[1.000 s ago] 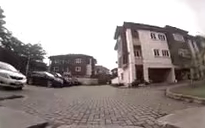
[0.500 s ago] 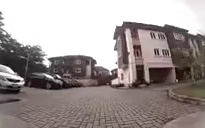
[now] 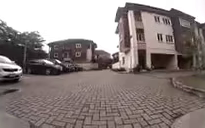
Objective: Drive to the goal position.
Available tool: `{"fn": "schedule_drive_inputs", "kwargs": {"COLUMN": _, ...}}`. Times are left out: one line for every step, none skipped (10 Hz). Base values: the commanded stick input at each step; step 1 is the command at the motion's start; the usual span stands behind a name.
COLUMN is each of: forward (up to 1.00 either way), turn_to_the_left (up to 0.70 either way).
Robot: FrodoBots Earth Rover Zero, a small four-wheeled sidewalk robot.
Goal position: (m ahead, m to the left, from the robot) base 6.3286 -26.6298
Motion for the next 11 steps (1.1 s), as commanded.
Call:
{"fn": "schedule_drive_inputs", "kwargs": {"forward": 0.50, "turn_to_the_left": 0.00}}
{"fn": "schedule_drive_inputs", "kwargs": {"forward": 0.50, "turn_to_the_left": 0.00}}
{"fn": "schedule_drive_inputs", "kwargs": {"forward": 0.50, "turn_to_the_left": 0.00}}
{"fn": "schedule_drive_inputs", "kwargs": {"forward": 0.50, "turn_to_the_left": 0.00}}
{"fn": "schedule_drive_inputs", "kwargs": {"forward": 0.50, "turn_to_the_left": 0.00}}
{"fn": "schedule_drive_inputs", "kwargs": {"forward": 0.50, "turn_to_the_left": 0.00}}
{"fn": "schedule_drive_inputs", "kwargs": {"forward": 0.50, "turn_to_the_left": 0.00}}
{"fn": "schedule_drive_inputs", "kwargs": {"forward": 0.50, "turn_to_the_left": 0.00}}
{"fn": "schedule_drive_inputs", "kwargs": {"forward": 0.50, "turn_to_the_left": 0.00}}
{"fn": "schedule_drive_inputs", "kwargs": {"forward": 0.50, "turn_to_the_left": 0.00}}
{"fn": "schedule_drive_inputs", "kwargs": {"forward": 0.50, "turn_to_the_left": 0.00}}
